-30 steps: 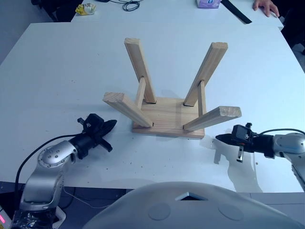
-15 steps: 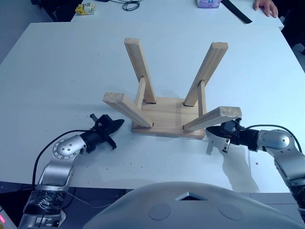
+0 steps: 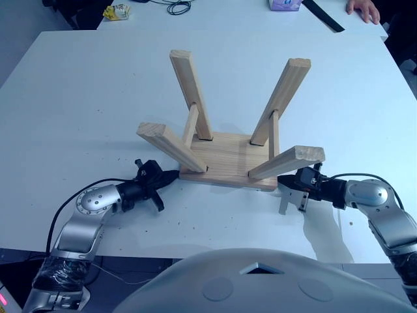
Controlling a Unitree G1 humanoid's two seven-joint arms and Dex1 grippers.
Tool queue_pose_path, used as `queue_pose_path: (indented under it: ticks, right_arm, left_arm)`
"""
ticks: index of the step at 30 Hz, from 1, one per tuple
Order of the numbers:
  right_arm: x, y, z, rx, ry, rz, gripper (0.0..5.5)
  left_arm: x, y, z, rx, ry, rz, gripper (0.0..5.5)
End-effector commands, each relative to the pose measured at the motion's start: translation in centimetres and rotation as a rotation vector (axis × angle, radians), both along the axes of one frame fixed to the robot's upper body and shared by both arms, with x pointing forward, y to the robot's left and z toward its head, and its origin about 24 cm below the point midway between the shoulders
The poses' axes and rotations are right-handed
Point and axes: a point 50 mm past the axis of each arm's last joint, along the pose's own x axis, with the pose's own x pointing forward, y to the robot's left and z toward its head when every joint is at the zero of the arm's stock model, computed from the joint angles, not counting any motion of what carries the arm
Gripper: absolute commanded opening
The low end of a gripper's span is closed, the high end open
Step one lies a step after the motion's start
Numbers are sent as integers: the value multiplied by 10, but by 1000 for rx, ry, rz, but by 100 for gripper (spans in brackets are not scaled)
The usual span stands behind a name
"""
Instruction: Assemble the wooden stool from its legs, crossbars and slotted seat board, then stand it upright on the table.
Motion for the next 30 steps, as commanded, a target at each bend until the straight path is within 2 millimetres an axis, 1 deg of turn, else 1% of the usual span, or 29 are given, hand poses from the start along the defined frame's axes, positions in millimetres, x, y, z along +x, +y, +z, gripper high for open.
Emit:
queue_pose_path:
  ticks: [1, 5, 11, 15, 18, 21, 25, 28, 30]
  right_arm:
    - [-2, -9, 0, -48, 12, 13, 0]
    - [-7, -6, -2, -47, 39, 38, 0]
    - [-11, -1, -3, -35, 58, 54, 0]
    - [-6, 3, -5, -22, 37, 44, 0]
    - [-4, 10, -2, 13, 29, 42, 0]
    - [-7, 12, 5, 37, 29, 59, 0]
    - [-14, 13, 17, 64, 54, 108, 0]
    - [-23, 11, 27, 68, 91, 184, 0]
    - [-26, 9, 34, 74, 97, 198, 0]
  left_arm:
    - [-3, 9, -5, 32, 37, 30, 2]
    - [-1, 8, -6, 31, 28, 26, 2]
    - [-3, -10, -6, -21, 31, -20, 2]
    - [-3, -15, -6, -46, 40, -46, 2]
    - [-4, -17, -4, -61, 46, -65, 2]
    - [-10, -20, 3, -85, 52, -88, 2]
    - [-24, -25, 12, -122, 76, -160, 2]
    - [-34, -24, 19, -138, 94, -188, 2]
    - [-38, -22, 25, -141, 97, -202, 2]
